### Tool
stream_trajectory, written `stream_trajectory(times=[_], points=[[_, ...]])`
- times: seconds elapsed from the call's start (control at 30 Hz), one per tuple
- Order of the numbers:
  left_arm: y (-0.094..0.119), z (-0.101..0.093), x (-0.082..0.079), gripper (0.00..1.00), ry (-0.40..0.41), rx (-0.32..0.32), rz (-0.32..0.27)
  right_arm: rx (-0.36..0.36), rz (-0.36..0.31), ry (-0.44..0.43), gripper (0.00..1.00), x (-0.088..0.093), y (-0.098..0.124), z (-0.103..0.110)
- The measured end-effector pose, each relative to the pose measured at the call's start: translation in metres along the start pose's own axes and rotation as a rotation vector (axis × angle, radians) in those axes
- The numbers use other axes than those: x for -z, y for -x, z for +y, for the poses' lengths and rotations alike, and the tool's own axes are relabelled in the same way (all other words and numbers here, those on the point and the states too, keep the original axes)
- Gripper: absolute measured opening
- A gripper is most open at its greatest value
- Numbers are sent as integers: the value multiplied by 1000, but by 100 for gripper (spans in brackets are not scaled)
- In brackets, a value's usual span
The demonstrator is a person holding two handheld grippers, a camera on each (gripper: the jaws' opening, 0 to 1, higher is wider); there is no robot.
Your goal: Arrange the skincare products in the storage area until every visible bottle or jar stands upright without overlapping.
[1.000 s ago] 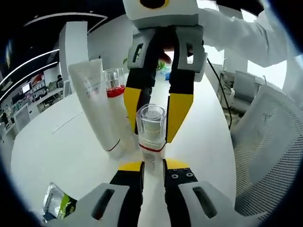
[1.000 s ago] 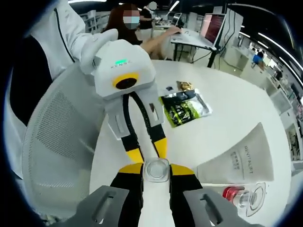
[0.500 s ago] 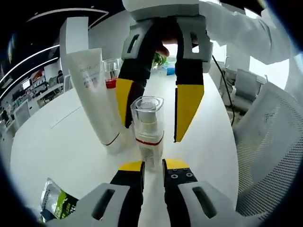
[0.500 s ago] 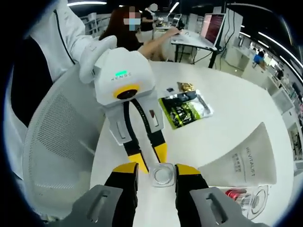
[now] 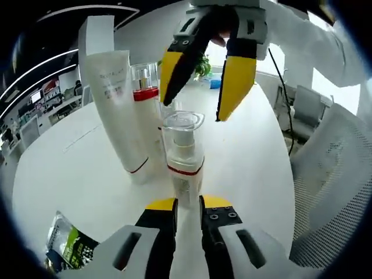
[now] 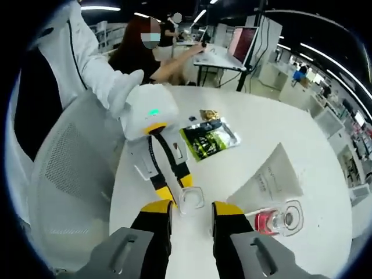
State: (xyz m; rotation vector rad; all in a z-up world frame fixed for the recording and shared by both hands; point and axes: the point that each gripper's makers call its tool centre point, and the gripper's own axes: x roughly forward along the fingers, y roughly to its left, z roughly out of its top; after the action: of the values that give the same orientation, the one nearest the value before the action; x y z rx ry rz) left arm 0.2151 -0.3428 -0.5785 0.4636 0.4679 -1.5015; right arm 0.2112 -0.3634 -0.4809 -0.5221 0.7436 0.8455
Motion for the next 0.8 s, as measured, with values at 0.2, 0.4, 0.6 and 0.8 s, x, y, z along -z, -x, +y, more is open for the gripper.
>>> stream_trajectory(times=[0.2, 0.4, 0.6, 0.8], points=[[-2, -3, -2, 16, 35, -2, -5, 50, 12, -61, 12, 19, 19, 5], [-7, -5, 0, 16, 65, -21, 13, 115, 44, -191, 15, 52, 2, 5], [-11, -1, 2, 15, 81, -61, 16, 185, 31, -308, 14, 70, -22, 4], [-14, 2, 3, 14, 95, -66, 20, 232, 39, -339, 14, 84, -32, -3]])
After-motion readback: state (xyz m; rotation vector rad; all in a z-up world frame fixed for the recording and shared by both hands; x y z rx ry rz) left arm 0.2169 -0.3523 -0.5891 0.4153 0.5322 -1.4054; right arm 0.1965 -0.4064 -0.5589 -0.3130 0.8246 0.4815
